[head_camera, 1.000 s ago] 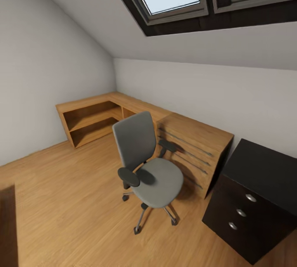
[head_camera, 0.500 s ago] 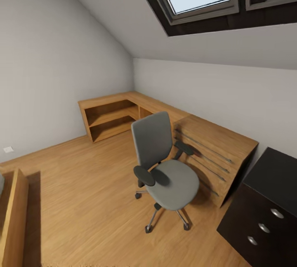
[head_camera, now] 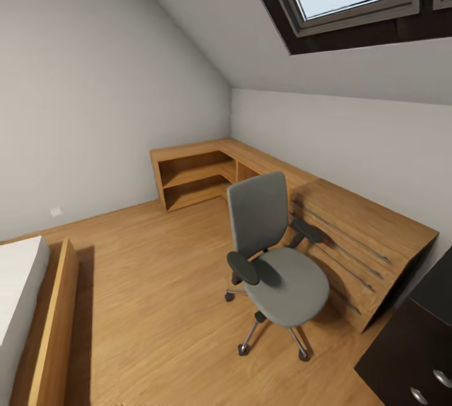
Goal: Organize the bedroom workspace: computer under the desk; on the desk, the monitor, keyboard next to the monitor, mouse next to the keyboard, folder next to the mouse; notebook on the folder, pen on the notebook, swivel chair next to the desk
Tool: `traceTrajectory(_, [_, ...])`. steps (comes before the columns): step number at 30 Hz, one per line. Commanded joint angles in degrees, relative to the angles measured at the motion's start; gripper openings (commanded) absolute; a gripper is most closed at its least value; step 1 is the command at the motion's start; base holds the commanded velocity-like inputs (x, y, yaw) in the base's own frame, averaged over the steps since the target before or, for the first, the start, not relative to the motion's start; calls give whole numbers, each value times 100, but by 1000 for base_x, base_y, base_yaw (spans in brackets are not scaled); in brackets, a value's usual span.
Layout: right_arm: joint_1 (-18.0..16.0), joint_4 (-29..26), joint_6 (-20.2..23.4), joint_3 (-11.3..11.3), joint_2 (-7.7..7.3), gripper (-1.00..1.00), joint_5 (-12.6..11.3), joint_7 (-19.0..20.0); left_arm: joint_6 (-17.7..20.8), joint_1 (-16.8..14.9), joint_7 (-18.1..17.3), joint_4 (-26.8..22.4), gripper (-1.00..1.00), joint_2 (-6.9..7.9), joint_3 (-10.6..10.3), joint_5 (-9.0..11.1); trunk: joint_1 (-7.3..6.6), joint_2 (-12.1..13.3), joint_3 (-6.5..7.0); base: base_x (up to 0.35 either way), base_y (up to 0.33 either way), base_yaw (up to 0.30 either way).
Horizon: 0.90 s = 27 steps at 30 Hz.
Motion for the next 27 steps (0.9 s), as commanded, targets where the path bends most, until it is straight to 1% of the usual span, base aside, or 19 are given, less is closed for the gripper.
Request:
traceTrajectory(1, [-6,11,-17,51,1,100,-19,-30,-10,3,28,-10,100,6,-48,48,1,-5,-6,0,0,279])
traceTrajectory(20, [-6,11,-17,51,1,100,-18,-30,-26,2,6,2,100,37,-37,23,1,-5,-14,3,0,279])
traceTrajectory(27, [-6,11,-17,51,0,100,-18,-30,-20,1,6,3,100,33,-36,27,1,-5,-28,133,0,279])
